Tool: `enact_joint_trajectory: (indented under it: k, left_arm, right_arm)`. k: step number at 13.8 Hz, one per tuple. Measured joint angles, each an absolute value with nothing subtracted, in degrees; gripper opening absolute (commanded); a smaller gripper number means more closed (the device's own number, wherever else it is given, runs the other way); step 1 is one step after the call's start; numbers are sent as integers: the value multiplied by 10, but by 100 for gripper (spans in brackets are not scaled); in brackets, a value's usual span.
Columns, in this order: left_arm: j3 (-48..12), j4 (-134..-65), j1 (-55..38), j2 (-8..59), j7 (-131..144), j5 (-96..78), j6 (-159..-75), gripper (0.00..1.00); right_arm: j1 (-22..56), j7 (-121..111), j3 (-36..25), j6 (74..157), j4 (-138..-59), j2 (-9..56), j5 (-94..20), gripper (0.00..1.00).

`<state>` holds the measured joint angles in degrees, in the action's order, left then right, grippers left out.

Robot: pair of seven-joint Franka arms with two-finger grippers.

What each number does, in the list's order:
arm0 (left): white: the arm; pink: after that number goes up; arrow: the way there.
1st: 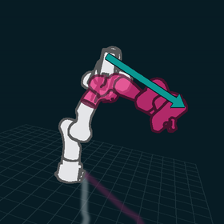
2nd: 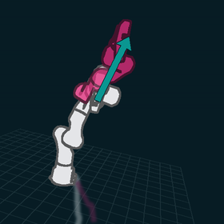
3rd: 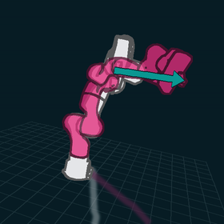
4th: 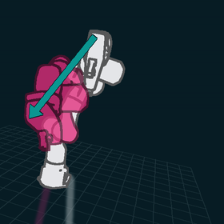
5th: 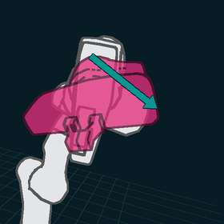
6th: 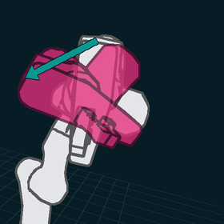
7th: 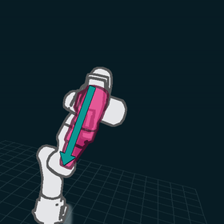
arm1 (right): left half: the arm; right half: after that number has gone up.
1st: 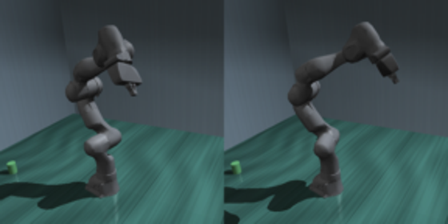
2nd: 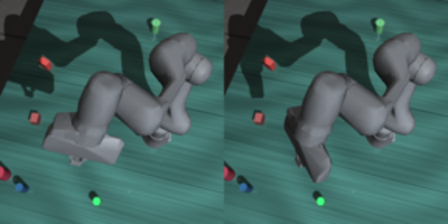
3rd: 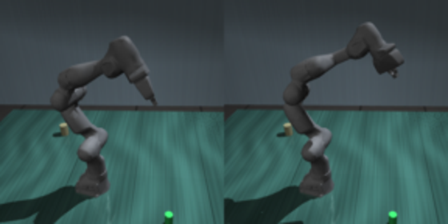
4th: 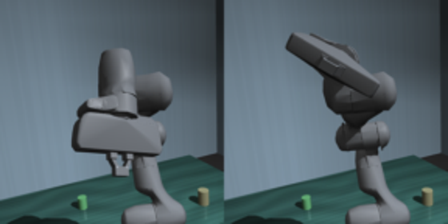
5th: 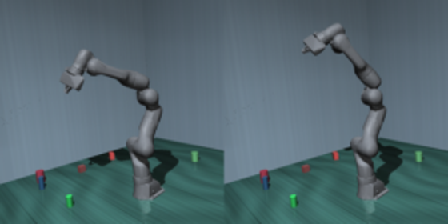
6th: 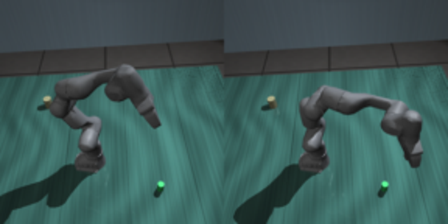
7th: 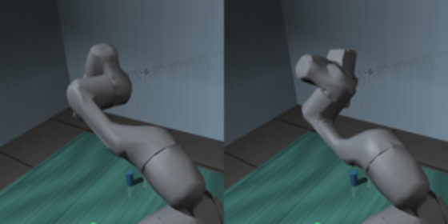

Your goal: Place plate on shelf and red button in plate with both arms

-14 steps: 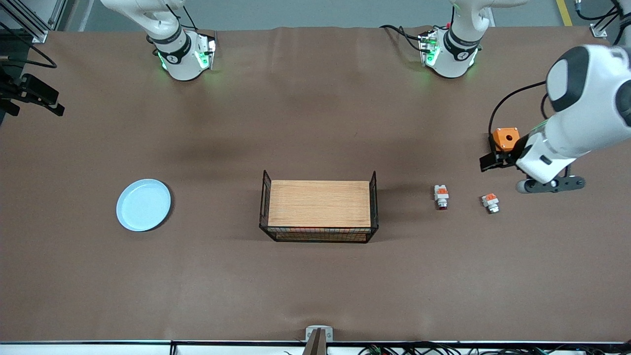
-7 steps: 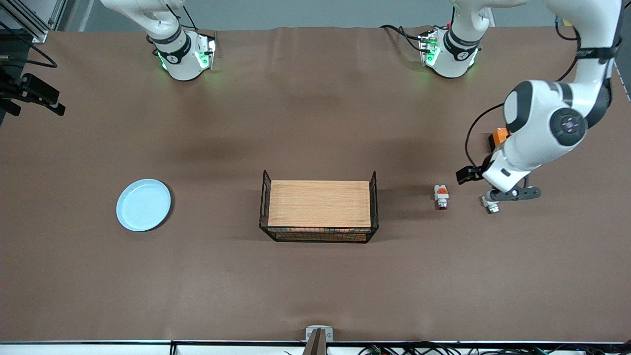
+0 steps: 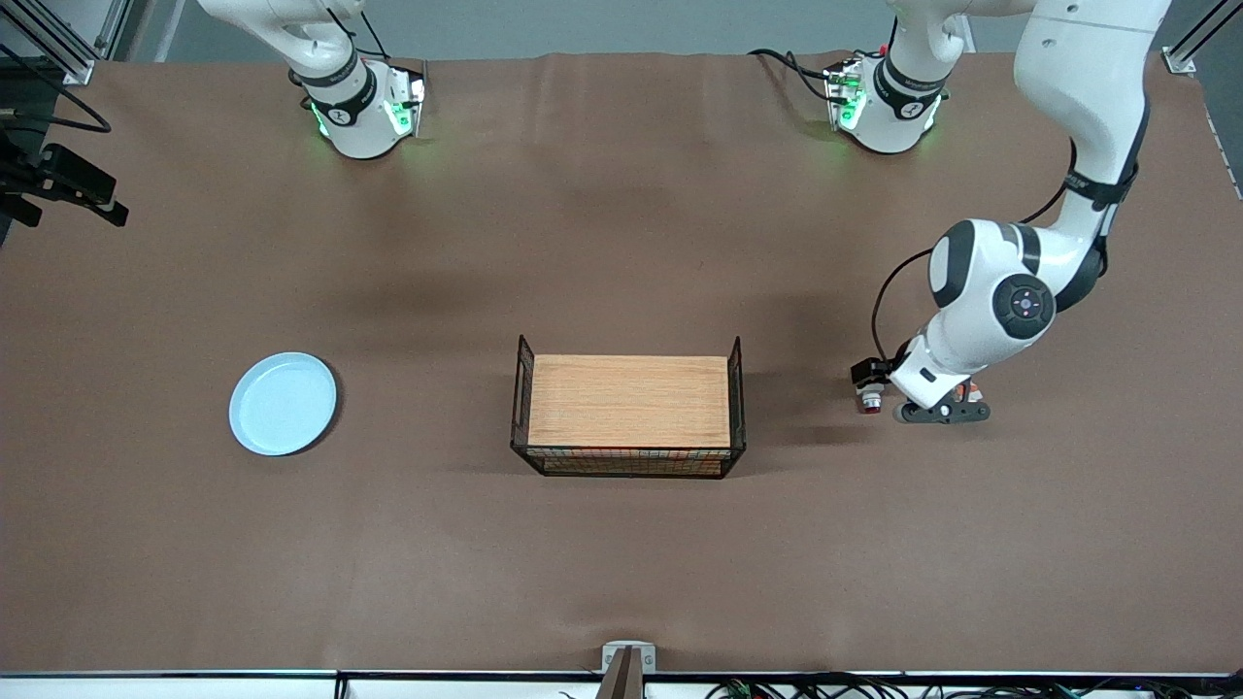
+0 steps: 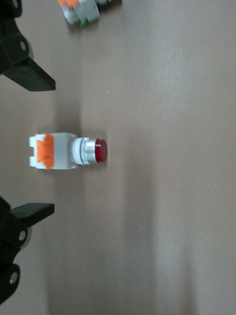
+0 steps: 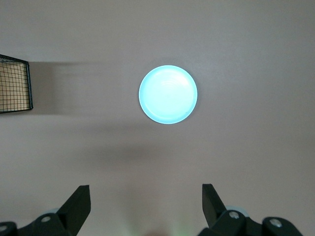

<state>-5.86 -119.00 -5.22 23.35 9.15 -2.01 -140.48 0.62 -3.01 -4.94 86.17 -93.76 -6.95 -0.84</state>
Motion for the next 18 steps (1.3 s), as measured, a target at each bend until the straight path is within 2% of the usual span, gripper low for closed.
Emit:
enact_joint_trajectory:
  k: [3,5,7,11,14,16,18]
  left_arm:
    - [-59,-1189,-59,257,92,-20,-1415,99]
    - [-59,-1189,-59,267,92,-20,-1422,94]
    - [-59,-1188,-59,274,93,-20,-1423,84]
    - [-58,-1188,-59,286,94,-20,-1424,55]
    - [-58,-1188,-59,288,94,-20,-1424,38]
    - [-58,-1187,-59,288,94,-20,-1424,31]
    - [-58,-1185,-59,288,94,-20,-1424,31]
  right_arm:
    - [6,-30,-50,859,-938,-69,-8,100]
    - [6,-30,-50,859,-938,-69,-8,100]
    - [6,-30,-50,858,-938,-69,-8,100]
    - [6,-30,-50,857,-938,-69,-8,100]
    - [6,-30,-50,858,-935,-69,-8,100]
    - [6,-30,-52,859,-926,-69,-8,100]
    - [4,-30,-54,858,-926,-59,-7,100]
